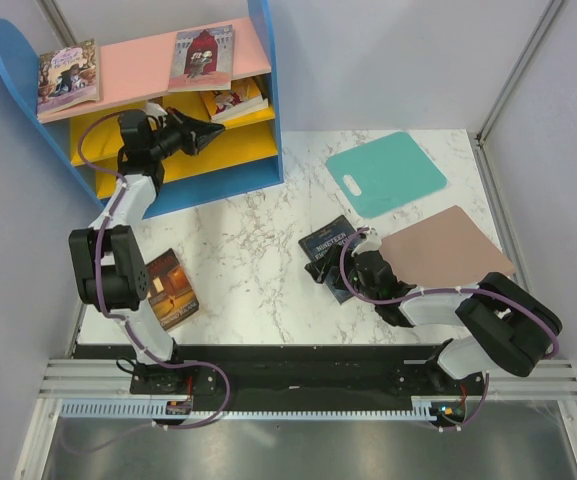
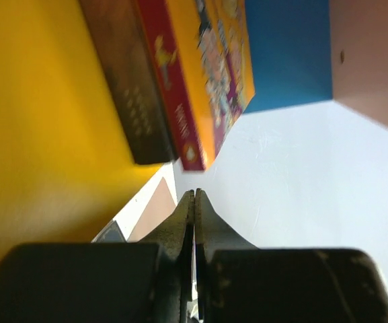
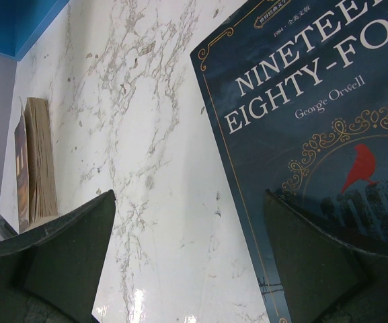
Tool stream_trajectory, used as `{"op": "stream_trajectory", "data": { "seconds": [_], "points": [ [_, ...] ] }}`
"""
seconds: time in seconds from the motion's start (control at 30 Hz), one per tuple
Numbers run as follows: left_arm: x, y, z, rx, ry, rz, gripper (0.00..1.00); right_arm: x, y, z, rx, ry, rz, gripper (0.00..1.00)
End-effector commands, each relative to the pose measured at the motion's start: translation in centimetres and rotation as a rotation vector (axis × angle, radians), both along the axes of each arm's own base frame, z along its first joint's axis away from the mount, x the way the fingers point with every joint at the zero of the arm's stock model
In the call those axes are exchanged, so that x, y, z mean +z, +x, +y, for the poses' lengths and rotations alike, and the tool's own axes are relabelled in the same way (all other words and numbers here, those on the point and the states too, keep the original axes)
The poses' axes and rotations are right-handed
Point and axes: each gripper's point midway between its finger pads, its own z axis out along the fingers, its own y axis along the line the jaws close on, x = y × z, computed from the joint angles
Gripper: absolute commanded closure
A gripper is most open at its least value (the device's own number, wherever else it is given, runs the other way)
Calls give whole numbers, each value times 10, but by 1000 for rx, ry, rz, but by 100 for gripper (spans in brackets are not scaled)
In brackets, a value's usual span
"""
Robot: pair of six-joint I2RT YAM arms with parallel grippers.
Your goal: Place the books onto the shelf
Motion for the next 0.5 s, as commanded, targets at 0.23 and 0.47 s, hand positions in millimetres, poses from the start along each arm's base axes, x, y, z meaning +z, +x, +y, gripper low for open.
{"op": "stream_trajectory", "data": {
  "seconds": [0.23, 0.47],
  "points": [
    [20, -106, -35, -180, 50, -204, 97, -27, -13, -12, 13, -96, 73, 2],
    [-44, -178, -54, -226, 235, -131, 88, -20, -15, -20, -10, -107, 56, 2]
  ]
}}
